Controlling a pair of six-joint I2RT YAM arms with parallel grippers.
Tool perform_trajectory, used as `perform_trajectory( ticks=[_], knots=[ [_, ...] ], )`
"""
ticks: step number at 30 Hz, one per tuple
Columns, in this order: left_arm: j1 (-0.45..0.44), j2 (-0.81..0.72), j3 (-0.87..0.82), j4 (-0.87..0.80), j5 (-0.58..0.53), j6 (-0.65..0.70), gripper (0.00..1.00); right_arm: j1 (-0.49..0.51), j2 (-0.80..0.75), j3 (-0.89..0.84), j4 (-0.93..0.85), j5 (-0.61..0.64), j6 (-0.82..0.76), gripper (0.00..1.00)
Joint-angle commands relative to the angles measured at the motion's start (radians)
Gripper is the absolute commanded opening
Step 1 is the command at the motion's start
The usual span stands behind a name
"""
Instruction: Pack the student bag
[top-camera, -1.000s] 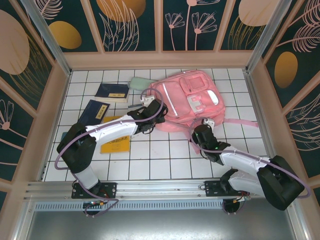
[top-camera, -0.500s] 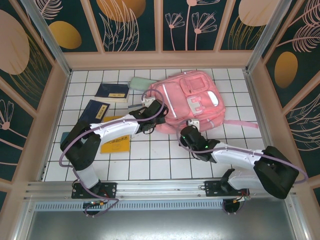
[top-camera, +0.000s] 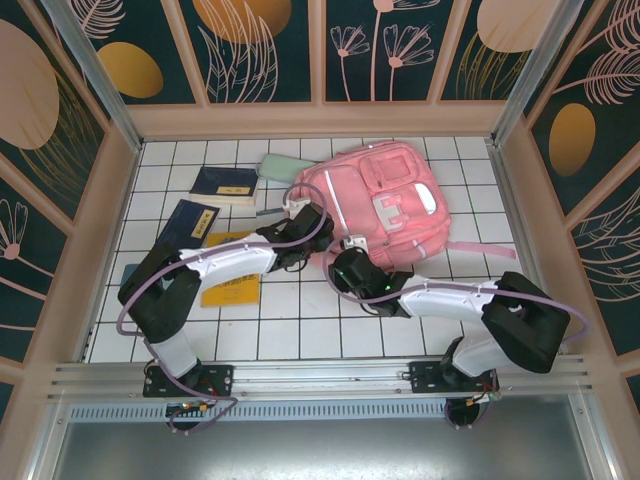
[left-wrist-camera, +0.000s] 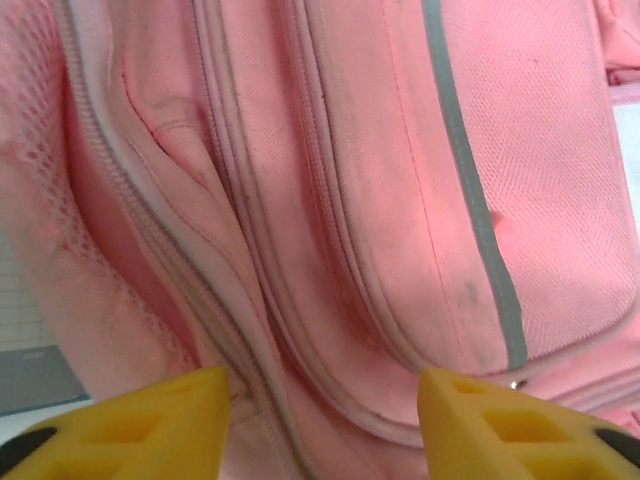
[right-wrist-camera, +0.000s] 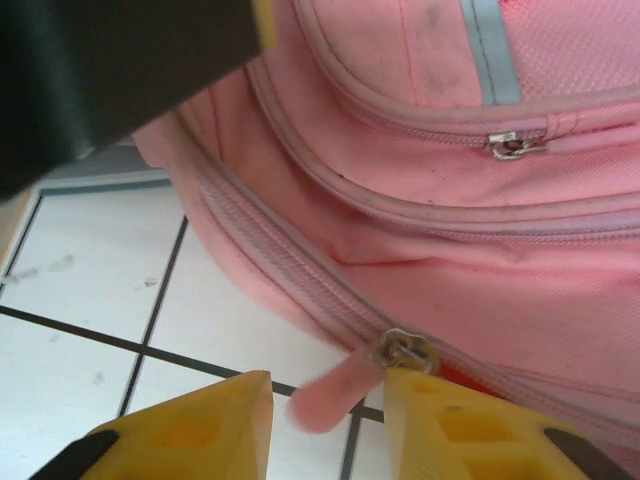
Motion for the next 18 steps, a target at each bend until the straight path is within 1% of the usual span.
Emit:
perform_trajectory(
  ticks=[1, 4, 7, 9, 12, 15, 18],
  knots=[
    [-0.005, -0.128, -0.053, 0.041, -0.064, 0.085, 0.56, -0.005, -0.059, -0.01, 0.029, 0.003, 0.031, 0.4],
    [-0.005, -0.198, -0.15, 0.111, -0.043, 0.146, 0.56, -0.027, -0.124, -0.058, 0.035, -0.007, 0.068, 0.42],
    [-0.019, -0.228, -0.227, 0.175, 0.01, 0.192, 0.53, -0.062, -0.189, -0.102, 0.035, -0.013, 0.097, 0.43],
    [-0.047, -0.222, -0.257, 0.203, 0.03, 0.222, 0.5, -0.093, -0.234, -0.132, 0.033, -0.022, 0.115, 0.43],
    [-0.092, -0.191, -0.268, 0.23, 0.07, 0.259, 0.43, -0.147, -0.293, -0.169, 0.02, -0.039, 0.147, 0.43],
    [-0.141, -0.164, -0.253, 0.237, 0.064, 0.299, 0.39, -0.185, -0.337, -0.194, 0.003, -0.044, 0.165, 0.43],
    [-0.18, -0.142, -0.227, 0.222, 0.034, 0.341, 0.37, -0.204, -0.367, -0.206, -0.022, -0.034, 0.168, 0.43]
  ],
)
